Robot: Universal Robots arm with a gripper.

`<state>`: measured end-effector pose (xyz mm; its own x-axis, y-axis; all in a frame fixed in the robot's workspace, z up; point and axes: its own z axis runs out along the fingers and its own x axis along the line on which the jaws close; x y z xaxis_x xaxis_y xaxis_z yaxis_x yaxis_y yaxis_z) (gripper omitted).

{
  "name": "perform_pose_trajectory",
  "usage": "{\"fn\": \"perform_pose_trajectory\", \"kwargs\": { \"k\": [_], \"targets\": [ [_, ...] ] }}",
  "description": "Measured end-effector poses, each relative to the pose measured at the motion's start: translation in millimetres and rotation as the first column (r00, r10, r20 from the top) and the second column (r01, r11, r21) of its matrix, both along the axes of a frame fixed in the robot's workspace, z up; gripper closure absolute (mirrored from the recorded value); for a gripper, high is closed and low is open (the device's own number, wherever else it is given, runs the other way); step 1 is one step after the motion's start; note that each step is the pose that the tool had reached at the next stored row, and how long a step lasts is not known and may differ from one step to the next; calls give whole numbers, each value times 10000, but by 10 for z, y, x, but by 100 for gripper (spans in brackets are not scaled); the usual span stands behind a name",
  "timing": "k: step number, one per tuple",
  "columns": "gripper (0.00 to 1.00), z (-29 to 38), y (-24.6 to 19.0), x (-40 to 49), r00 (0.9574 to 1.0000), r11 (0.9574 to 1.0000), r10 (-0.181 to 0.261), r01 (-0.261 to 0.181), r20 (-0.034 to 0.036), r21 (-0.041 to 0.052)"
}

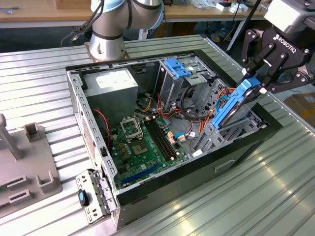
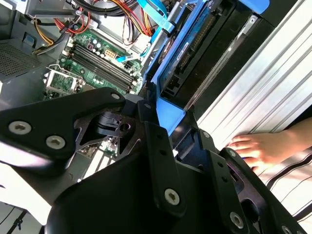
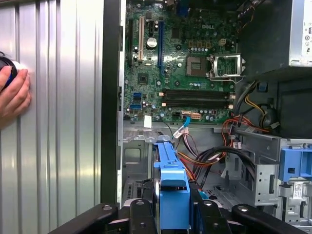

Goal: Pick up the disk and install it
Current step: 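Insert the disk into the insertion slot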

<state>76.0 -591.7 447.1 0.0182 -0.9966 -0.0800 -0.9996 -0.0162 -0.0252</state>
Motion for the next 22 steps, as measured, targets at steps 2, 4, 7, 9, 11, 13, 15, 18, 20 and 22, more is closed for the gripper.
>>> {"fn": "perform_pose_trajectory", "kwargs": {
  "k": [2,4,7,9,11,13,15,18,20,22],
  "targets": [
    [63,-28,0,0,10000,10000,0,0,0,0],
    [63,-79,0,0,10000,10000,0,0,0,1],
    [63,-170,-1,0,10000,10000,0,0,0,1],
    [63,-214,-4,0,10000,10000,0,0,0,1],
    [63,-257,-6,0,10000,10000,0,0,0,1],
    [63,-303,-8,0,10000,10000,0,0,0,1],
    [63,-362,-11,0,10000,10000,0,0,0,-2],
    [63,-451,-17,0,10000,10000,0,0,0,0],
    [63,-488,-20,-1,10000,10000,1,-1,0,-1],
    [63,-526,-22,-1,10000,10000,2,-2,0,0]
  ]
}}
